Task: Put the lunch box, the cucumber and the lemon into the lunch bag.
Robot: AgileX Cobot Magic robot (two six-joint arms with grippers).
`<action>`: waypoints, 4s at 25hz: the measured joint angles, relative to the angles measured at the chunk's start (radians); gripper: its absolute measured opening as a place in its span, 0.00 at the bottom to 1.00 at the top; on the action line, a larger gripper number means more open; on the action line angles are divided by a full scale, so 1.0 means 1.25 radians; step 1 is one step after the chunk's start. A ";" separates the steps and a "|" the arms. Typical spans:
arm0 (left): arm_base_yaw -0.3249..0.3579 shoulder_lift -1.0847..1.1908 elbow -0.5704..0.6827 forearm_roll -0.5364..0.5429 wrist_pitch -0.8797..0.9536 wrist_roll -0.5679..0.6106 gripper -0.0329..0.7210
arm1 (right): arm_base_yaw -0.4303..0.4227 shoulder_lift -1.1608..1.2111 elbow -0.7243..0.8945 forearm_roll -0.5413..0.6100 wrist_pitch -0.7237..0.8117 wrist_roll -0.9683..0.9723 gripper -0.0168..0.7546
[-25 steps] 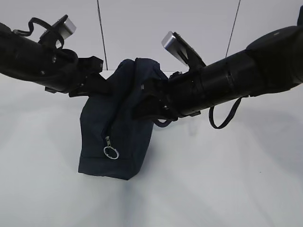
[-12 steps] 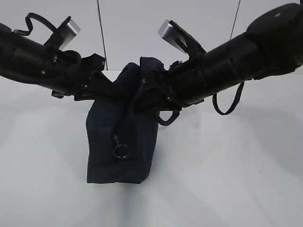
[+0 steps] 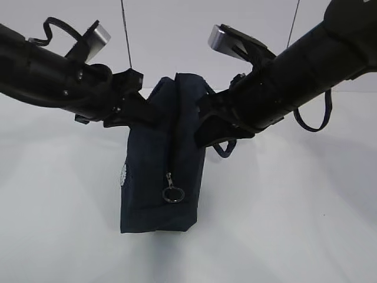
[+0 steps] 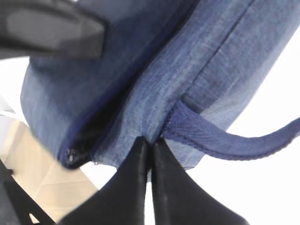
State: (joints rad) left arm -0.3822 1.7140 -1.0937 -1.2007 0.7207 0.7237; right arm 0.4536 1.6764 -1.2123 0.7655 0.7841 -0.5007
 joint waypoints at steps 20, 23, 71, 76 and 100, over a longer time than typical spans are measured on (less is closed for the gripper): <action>-0.060 0.000 0.000 -0.043 -0.038 0.020 0.07 | 0.000 -0.050 -0.022 -0.158 0.055 0.091 0.05; -0.061 0.000 0.000 -0.065 -0.038 0.048 0.07 | 0.000 -0.051 -0.022 -0.159 0.055 0.092 0.05; -0.003 -0.232 0.013 0.283 -0.190 0.205 0.74 | 0.000 -0.057 -0.099 -0.176 0.205 0.093 0.44; -0.003 -0.250 0.016 0.459 -0.227 0.205 0.70 | 0.000 -0.057 -0.101 -0.236 0.208 0.093 0.44; 0.019 -0.277 0.017 0.315 -0.489 0.210 0.52 | 0.000 -0.045 -0.260 -0.936 0.155 0.350 0.45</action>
State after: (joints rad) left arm -0.3581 1.3677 -1.0723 -0.8065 0.1095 0.9868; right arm 0.4536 1.6200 -1.5378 -0.4044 0.9779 -0.0635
